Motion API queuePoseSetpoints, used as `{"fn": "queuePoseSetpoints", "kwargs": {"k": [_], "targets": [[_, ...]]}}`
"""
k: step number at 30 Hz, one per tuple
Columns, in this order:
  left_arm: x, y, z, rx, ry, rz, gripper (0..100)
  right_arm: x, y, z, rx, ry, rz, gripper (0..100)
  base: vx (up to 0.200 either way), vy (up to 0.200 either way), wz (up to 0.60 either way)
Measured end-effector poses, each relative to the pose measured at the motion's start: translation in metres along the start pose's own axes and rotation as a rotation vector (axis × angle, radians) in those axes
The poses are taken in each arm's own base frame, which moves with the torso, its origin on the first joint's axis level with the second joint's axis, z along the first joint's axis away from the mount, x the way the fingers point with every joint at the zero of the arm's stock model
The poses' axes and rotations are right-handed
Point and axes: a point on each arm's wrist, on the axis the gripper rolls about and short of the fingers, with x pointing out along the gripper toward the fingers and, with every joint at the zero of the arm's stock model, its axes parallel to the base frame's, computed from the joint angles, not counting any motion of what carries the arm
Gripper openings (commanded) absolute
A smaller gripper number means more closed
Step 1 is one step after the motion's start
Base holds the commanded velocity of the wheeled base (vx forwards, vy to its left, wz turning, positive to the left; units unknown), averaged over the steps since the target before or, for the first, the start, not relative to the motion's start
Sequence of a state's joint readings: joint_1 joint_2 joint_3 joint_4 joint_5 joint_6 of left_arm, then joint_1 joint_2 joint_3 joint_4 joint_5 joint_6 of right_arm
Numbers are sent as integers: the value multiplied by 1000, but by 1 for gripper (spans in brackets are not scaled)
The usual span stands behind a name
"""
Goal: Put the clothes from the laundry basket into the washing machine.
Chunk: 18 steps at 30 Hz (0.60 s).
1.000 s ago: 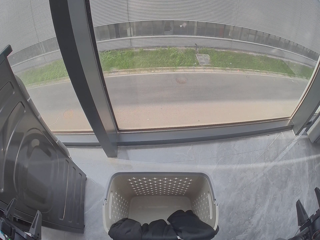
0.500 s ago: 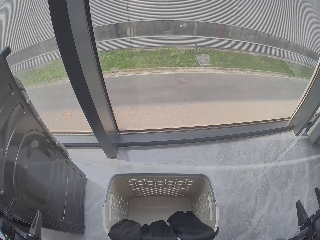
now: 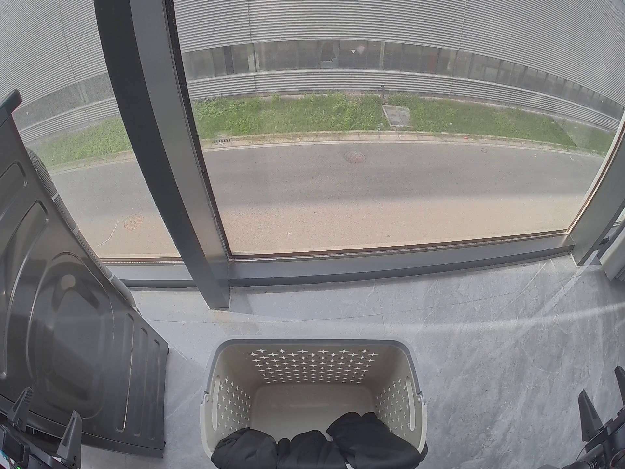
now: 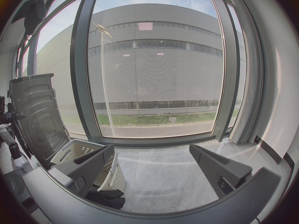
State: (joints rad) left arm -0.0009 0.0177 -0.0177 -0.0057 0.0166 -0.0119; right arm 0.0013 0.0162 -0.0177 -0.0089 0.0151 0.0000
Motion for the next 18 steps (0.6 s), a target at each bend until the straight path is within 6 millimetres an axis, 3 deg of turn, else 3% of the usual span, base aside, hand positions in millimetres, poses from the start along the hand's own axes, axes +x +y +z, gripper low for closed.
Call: {"fn": "queuePoseSetpoints", "kwargs": {"k": [18], "targets": [[0, 0, 0, -3, 0, 1, 100, 0, 0, 0, 0, 0, 0, 100, 0, 0, 0]]}}
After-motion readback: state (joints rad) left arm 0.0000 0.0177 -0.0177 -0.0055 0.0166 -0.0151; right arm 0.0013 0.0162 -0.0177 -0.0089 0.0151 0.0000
